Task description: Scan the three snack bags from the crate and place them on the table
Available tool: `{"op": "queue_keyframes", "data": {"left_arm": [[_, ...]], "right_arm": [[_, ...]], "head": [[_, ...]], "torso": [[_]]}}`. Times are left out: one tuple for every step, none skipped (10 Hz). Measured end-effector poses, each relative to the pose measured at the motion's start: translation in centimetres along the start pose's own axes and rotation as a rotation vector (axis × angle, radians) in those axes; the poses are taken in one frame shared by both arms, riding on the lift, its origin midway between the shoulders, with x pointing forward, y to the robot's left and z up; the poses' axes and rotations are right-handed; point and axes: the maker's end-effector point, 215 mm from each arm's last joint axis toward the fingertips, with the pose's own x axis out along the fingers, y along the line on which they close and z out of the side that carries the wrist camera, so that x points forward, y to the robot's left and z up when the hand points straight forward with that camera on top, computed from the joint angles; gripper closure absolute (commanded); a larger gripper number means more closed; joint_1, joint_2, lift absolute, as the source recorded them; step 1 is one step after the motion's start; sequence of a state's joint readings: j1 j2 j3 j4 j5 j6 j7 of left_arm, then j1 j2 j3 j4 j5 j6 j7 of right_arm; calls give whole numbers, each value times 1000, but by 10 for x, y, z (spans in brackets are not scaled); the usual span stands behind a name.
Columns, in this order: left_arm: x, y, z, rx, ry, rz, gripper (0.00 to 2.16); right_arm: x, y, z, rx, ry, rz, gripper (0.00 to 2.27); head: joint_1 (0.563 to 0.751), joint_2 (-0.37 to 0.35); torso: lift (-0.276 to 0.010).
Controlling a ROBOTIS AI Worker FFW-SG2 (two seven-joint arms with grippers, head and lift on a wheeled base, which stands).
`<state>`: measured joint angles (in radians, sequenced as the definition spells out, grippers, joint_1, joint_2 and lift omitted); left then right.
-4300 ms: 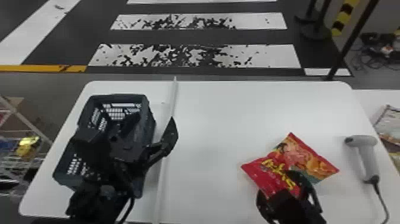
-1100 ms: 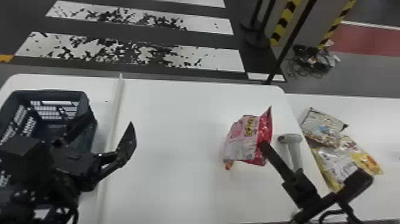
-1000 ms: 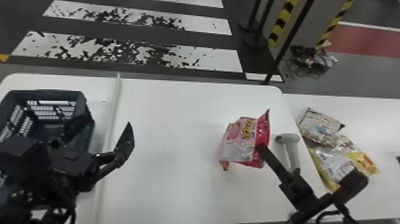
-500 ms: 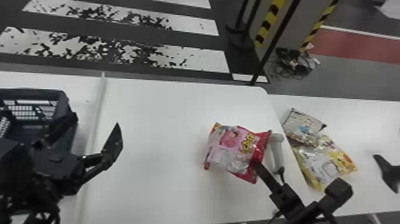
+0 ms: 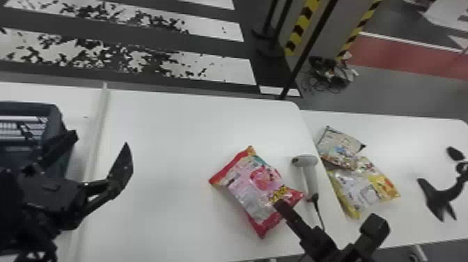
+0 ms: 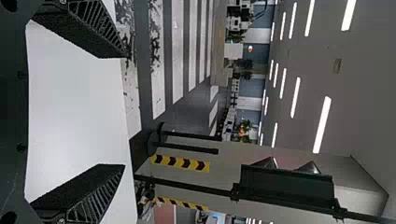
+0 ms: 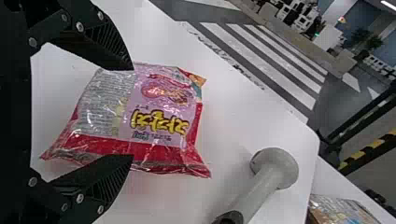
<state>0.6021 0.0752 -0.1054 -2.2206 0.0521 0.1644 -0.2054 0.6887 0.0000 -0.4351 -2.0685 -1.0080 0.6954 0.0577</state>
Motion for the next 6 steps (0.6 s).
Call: {"op": "queue_keyframes", "data": {"left_arm": [[1,1,1,1,-5,2,29],[2,2,1,2,-6,5,29],[3,3,2,3,-7,7,29],[4,3,1,3,-7,9,29],[4,4,2,4,-9,10,29],[5,4,3,5,-10,10,29]], "right_arm": [[-6,6,-11,-16,44,4,76],[-11,15,-10,-59,56,9,80],[-14,31,-2,-115,47,27,80],[-17,50,8,-168,26,59,80],[-17,71,21,-238,0,100,80],[-15,86,30,-301,-21,123,80]], "head": [[695,-254],[695,-249],[695,-239],[695,-227],[695,-216],[695,-205]], "torso": [[-62],[-62],[-62],[-62],[-62],[-62]]}}
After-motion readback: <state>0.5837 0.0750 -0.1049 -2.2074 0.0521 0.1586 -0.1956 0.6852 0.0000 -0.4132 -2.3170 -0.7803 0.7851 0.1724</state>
